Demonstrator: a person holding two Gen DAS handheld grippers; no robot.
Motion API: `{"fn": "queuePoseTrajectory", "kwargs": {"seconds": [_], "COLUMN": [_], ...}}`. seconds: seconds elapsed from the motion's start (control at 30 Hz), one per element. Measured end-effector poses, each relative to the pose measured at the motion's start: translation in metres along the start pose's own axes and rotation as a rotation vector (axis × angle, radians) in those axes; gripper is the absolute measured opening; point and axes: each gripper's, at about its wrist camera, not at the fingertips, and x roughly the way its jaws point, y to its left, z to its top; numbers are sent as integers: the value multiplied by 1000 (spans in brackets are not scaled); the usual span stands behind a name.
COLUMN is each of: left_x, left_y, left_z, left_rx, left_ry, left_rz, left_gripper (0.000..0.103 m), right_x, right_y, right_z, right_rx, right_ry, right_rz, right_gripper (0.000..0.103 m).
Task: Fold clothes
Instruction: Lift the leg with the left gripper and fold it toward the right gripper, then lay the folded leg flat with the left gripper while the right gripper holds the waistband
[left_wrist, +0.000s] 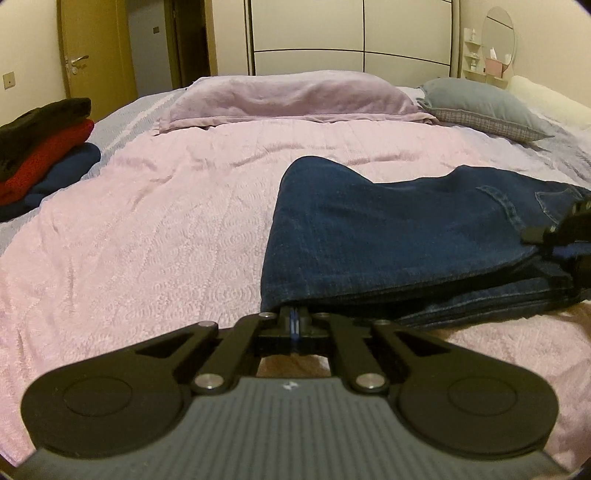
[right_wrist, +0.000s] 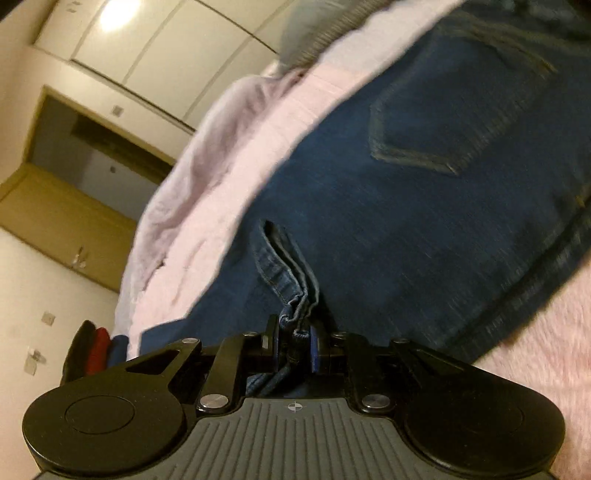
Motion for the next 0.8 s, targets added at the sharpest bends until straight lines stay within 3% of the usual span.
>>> {"fn": "queuePoseTrajectory", "kwargs": {"seconds": [0.13,0.3,0.43,0.57,0.6,0.63,0.7,0.8], "left_x": [-1,-1,-1,-12,-17,-23,-34,-35], "left_y": [-1,5,1,17,23,31,48,57], "left_z": [0,1,0,8,11,15,28,53], "left_rx": [27,26,58,89,92,83,54,27], "left_ry": [7,21,27,123,148,161,142,61], "left_rz": [-10,-33,-30,-133,-167,-191,-223,-239], "left_gripper": [3,3,3,8,11,11,11,11], "right_x": [3,-10,-1,-7,-9,-15,-30,-32], "right_y": [-3,15,8,24,29,35,47,73], "right_z": [-7,-11,-18,-8,-4,0,8,15], "right_rx": [-34,-76,-86,-210,-240,-273,-348,-464], "right_ry": [33,-22,15,68,73,54,-31,-118], "right_rz": [-42,-26,-77,-136,-170,-206,-244,-202], "right_gripper": [14,14,14,19,29,35,35,35]}}
